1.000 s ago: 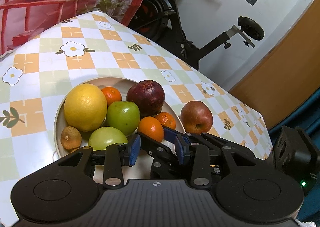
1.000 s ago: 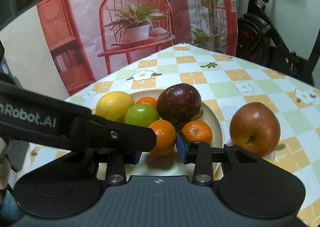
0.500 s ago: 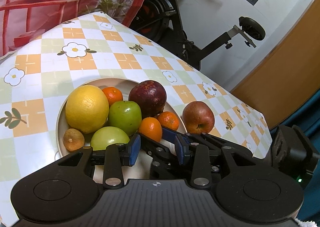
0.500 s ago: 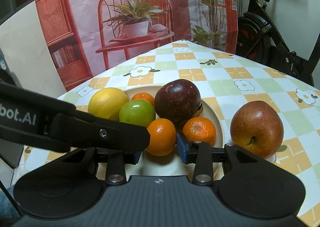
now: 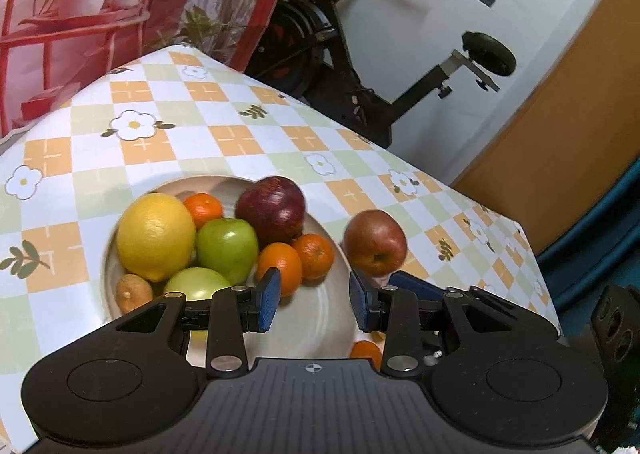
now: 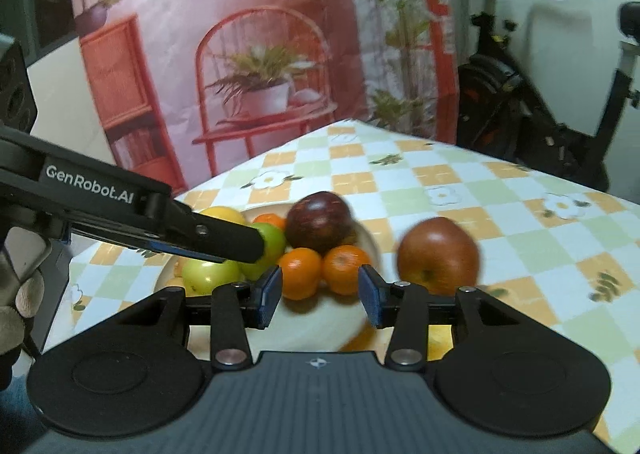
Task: Organize fruits
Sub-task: 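Open the right gripper to release the tangerine on the plate, then move the right gripper to another tangerine on the tablecloth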
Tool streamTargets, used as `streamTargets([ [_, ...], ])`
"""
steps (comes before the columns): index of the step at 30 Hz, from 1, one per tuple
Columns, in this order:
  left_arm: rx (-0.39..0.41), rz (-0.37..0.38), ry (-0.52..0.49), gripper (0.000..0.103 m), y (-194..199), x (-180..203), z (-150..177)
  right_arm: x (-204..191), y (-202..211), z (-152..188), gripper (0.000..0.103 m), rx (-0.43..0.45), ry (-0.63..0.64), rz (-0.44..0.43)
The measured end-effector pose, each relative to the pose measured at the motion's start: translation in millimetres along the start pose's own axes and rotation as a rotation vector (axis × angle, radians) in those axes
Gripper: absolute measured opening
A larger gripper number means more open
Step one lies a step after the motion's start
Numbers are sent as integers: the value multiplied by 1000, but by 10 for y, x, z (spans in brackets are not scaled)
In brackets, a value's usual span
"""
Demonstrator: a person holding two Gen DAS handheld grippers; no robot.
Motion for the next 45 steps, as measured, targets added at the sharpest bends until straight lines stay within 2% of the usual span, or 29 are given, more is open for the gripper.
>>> streamTargets([
  [7,-39,11,-63,39,-79,233,145,240,313,142,45,53,-73,5],
  [15,-75,14,-94,39,-149,309,266,90,439,275,46,55,15,0],
  [24,-70,1,-102,39,-153,297,258,45,319,346,45,24,40,-16],
  [36,-84,7,-115,39,-186,312,320,-100,131,549,46,-68,83,-43],
  [38,-85,10,-119,39,-181,318,333,-109,99,572,49,-90,92,-37],
  [45,-115,32,-145,39,-222,393,456,-116,191,676,46,-111,111,-36],
])
Point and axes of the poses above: each gripper's, at about its wrist camera, not at the fingertips, and y roughly against the way its jaws point, x to its right, z to its underside, the point moved 8 cm from there along -y, roughly the way its jaws point, and after that the axes turned 1 degree about z, right-handed, at the moved point
